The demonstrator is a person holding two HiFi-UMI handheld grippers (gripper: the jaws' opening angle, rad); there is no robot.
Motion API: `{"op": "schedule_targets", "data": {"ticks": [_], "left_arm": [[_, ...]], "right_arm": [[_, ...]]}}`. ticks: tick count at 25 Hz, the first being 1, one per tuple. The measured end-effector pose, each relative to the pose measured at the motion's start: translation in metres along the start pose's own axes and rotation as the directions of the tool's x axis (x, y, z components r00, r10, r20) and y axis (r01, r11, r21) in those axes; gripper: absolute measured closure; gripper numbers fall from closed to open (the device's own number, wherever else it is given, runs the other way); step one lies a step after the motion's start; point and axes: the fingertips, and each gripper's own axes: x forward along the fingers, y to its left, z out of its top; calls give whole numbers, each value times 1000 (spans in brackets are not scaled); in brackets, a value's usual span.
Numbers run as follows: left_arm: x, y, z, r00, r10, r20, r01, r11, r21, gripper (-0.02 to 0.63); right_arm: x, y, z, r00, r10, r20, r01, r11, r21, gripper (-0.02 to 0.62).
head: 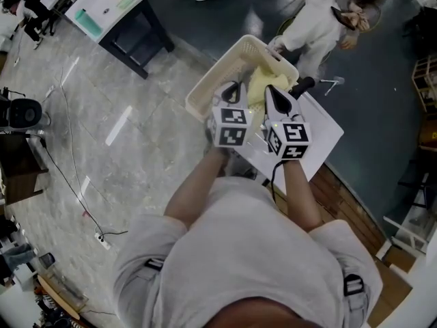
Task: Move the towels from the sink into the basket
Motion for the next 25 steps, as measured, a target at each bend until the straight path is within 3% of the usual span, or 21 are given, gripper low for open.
{"op": "schedule_targets", "data": {"ticks": [16, 19, 22, 25], "left_arm": [[47, 9, -19, 988, -94, -126, 97, 995, 18, 578], [58, 8, -19, 977, -143, -156, 148, 989, 22, 569], [70, 13, -15, 966, -192, -175, 203, 978, 50, 509], [63, 11, -34, 934, -260, -246, 277, 960, 35, 482]], "right_arm": [[21, -13, 4, 996, -84, -21, 84, 996, 22, 589], [29, -17, 5, 995, -102, -24, 102, 994, 31, 589], [40, -20, 6, 992, -127, -7, 127, 991, 33, 589], [37, -15, -9, 988, -152, -30, 154, 986, 57, 589]]}}
